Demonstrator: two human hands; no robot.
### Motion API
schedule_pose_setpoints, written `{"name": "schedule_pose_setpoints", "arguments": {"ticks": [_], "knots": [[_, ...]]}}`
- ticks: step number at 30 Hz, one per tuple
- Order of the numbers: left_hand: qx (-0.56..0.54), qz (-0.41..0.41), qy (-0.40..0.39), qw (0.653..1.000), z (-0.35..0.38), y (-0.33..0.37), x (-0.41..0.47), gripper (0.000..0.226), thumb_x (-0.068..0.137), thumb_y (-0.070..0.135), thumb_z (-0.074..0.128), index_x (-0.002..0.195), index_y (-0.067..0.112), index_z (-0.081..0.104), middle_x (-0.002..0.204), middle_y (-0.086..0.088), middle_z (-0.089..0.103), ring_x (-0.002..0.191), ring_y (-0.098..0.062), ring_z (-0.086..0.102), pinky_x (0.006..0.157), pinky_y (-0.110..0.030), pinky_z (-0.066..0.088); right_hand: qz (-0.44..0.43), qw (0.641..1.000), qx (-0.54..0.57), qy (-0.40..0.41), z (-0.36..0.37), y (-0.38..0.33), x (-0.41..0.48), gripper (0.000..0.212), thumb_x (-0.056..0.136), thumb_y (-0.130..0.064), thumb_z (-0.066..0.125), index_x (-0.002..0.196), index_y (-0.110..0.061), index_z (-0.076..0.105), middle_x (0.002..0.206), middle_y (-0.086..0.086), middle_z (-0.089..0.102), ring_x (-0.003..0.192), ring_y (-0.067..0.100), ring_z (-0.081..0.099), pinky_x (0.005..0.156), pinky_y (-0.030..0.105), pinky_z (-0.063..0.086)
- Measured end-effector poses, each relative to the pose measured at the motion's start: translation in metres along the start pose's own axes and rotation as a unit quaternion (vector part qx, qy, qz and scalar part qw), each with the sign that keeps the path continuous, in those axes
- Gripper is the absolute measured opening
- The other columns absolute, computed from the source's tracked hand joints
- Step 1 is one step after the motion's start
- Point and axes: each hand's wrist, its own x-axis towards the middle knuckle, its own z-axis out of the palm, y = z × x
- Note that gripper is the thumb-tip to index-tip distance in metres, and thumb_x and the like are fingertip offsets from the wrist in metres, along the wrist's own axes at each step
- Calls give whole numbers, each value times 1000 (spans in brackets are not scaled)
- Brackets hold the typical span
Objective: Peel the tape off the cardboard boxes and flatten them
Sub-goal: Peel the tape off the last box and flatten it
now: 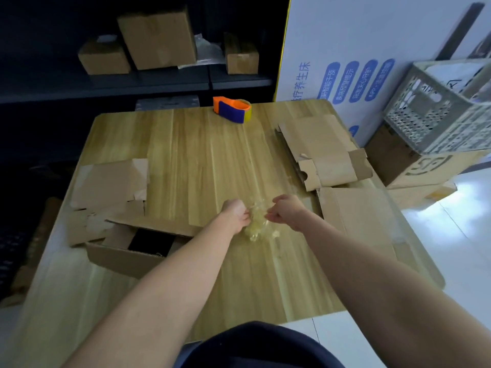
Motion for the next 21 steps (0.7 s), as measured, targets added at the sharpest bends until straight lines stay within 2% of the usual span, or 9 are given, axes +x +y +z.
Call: {"name": "schedule_pose_setpoints", "arguments": {"ticks": [3,5,8,10,11,14,17,19,21], "knots": [[2,-1,-13,1000,7,-1,-4,30,94,-9,24,110,-1,49,78,-15,56,70,-23,57,73,-35,50,-36,985,-136,104,-10,1,3,32,88,6,51,119,5,60,101,16,64,95,29,64,88,39,54],[21,6,-23,1000,13,-2,-5,26,96,-6,24,106,4,45,79,-12,54,70,-19,55,64,-27,48,-130,955,-210,161,-12,0,2,37,91,2,43,122,-3,61,118,13,62,107,28,61,85,29,50],[48,13,-28,998,21,-7,-3,28,97,1,25,118,-3,44,89,-16,54,76,-21,53,72,-29,47,-258,880,-394,64,-3,-1,-3,45,94,1,35,131,-13,57,134,7,56,117,22,57,92,25,48],[20,5,-23,1000,20,-8,-2,26,98,2,28,113,-7,47,98,-21,53,83,-28,54,80,-38,48,-208,824,-526,-26,6,8,0,53,93,3,32,139,-17,49,137,9,52,116,24,56,88,27,50],[-1,-1,-17,1000,18,-7,-3,20,98,1,28,100,-5,46,98,-23,52,82,-30,56,79,-42,49,-168,807,-564,-53,9,15,4,56,92,4,32,142,-19,46,136,10,52,114,24,56,84,27,49],[-79,-4,26,997,11,-8,0,15,98,-3,27,96,-1,42,89,-21,51,79,-37,59,65,-43,55,-122,785,-601,-92,11,30,13,55,94,2,35,142,-24,46,126,9,56,109,24,57,77,26,43],[-83,23,65,994,19,-20,-7,20,95,-7,32,108,2,45,86,-18,57,68,-33,66,48,-32,57,-106,748,-650,-79,7,32,15,43,100,-13,38,140,-28,47,124,6,57,119,26,52,97,38,40],[-54,108,93,988,20,-11,-15,18,96,-4,33,103,4,48,88,-12,61,53,-25,65,42,-27,54,-82,734,-669,-79,7,34,15,45,102,-21,37,146,-30,37,142,5,46,135,29,38,111,49,26],[-48,186,100,976,9,17,-22,18,97,-2,34,102,6,49,92,-8,60,48,-22,65,42,-28,53,-73,727,-676,-94,9,37,16,47,101,-19,38,148,-23,34,143,8,44,135,31,38,112,47,28]]}}
